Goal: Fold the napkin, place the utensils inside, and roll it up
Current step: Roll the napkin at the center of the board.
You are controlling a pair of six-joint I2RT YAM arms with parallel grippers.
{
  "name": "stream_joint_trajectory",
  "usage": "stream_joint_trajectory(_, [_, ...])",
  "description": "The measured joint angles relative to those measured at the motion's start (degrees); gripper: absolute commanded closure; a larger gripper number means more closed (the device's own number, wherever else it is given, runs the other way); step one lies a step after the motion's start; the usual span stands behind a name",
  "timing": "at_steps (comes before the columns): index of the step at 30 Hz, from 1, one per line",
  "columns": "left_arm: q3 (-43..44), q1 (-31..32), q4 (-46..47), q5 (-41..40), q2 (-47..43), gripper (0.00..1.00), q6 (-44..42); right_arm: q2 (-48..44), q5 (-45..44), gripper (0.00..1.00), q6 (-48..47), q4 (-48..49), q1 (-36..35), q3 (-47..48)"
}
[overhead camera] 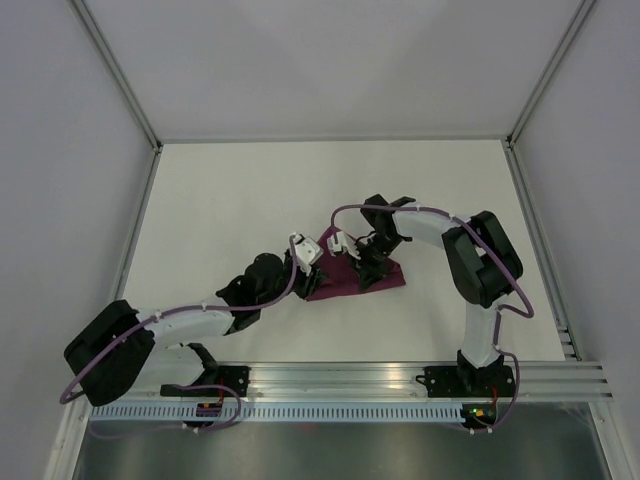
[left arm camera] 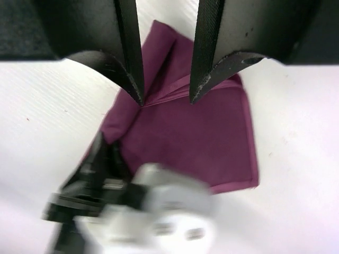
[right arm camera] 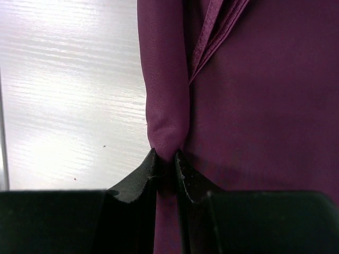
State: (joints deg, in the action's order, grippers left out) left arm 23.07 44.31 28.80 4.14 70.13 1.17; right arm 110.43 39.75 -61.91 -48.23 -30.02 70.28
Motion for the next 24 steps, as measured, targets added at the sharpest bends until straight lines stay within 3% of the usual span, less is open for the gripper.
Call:
stream_joint_trajectory(5, [2.19, 8.63, 1.9, -5.22, 3.5, 0.52, -6.45, 4.9, 2.43, 0.94, -0.15, -6.12, 1.33, 5.51])
stream_joint_trajectory(11, [8.7, 16.13, 1.81, -9.73, 16.59, 0.5, -14.32, 7.72, 3.74, 0.93, -0.07, -9.66, 2.03, 8.55])
stream_joint_trajectory(16, [12.74, 18.16, 2.8, -11.58, 25.09, 0.48, -19.71, 8.55, 3.96, 0.93, 0.17, -10.75, 2.16, 9.49])
stream_joint_trajectory(24, [15.15, 18.14, 5.16, -13.09, 31.41, 0.51, -24.7, 9.55, 4.0, 0.93, 0.61, -12.13, 2.19, 10.67])
